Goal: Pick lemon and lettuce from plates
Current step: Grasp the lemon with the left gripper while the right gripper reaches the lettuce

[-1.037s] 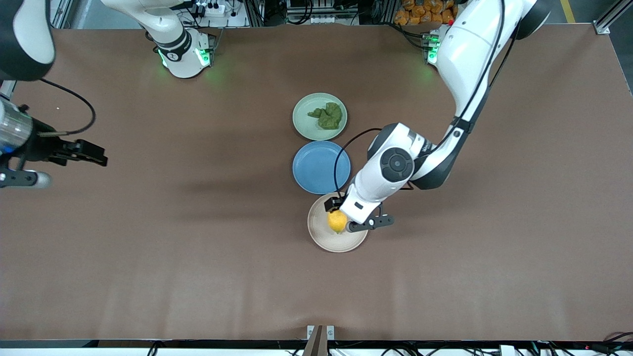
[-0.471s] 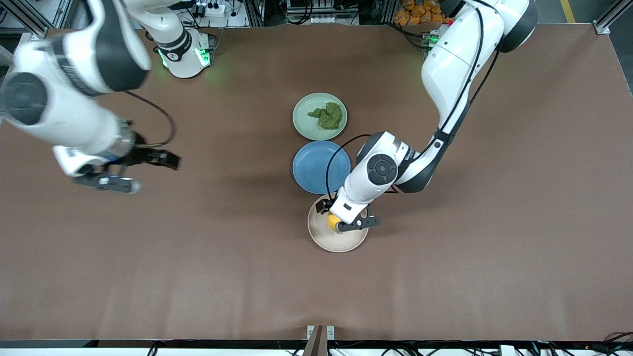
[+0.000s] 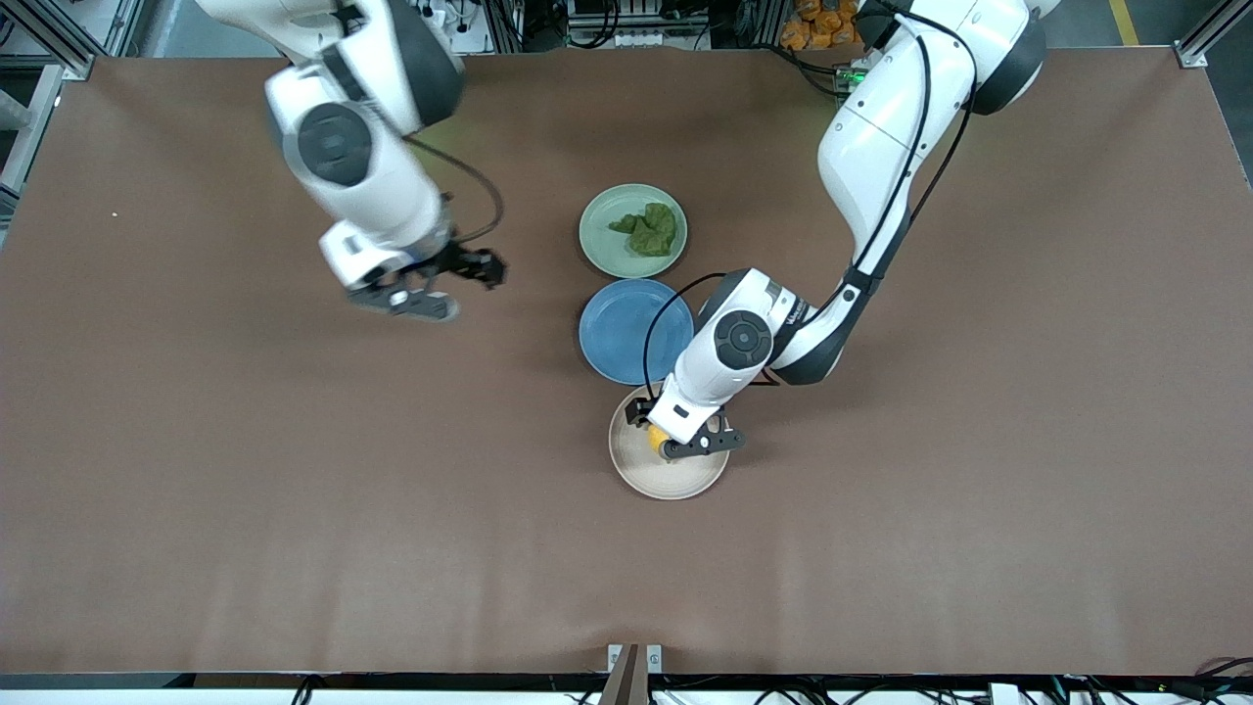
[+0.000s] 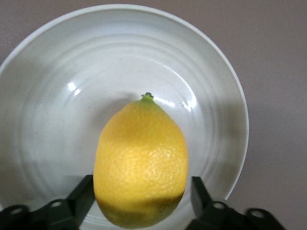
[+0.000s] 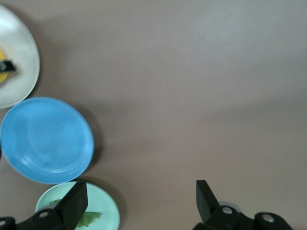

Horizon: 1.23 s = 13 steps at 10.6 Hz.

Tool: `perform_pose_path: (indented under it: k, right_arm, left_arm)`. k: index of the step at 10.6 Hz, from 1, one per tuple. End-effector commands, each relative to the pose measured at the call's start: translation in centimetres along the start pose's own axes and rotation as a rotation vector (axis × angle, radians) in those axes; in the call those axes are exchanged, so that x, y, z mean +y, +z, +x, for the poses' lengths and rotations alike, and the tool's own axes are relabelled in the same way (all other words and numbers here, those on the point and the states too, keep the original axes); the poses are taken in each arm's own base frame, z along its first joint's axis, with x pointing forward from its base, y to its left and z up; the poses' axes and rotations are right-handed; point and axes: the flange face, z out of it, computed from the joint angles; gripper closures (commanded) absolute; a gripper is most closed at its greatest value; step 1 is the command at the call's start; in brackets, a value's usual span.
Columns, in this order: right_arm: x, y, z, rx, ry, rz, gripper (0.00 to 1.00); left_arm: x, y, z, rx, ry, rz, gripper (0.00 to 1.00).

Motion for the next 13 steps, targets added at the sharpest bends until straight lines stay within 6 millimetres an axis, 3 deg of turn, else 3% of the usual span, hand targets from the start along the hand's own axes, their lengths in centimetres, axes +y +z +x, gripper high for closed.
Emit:
perform_pose_path:
  k: [1,3,5,7,8,11,13]
  right_arm:
    - [-2.2,4.3,-4.8,0.032,0.036,0.036,0.00]
    - [-5.6,6.8,-8.6,0.017,0.060,0.046,0.00]
    - [-9.3,9.5,-12.9,0.004,0.052,0.065,0.00]
    - [-12.2,13.2,-16.4,-0.003,0.054,0.076,0.00]
    - [-12.9,14.8,-17.4,0.002,0.063,0.066,0.00]
    - [-15.2,19.4,-20.2,0.038,0.073,0.046,0.00]
    - [-17.2,21.6,-21.5,0.053,0.082,0.037,0.00]
  left_arm:
    - [0.2,-0.4,0.7,0.022,-0.016,-0.006,0.60]
    - [-0.2,-1.4,1.6,0.051,-0.011,0.005,0.98]
    - [0.1,-3.0,2.0,0.076,0.011,0.011,1.00]
    - [0.5,-6.0,2.4,0.079,0.015,0.021,1.00]
    - [0.4,-8.2,2.8,0.070,0.012,0.039,1.00]
    - [-2.5,-19.0,6.2,0.085,0.071,0.068,1.00]
    - [-6.2,-22.7,7.3,0.013,0.149,0.143,1.00]
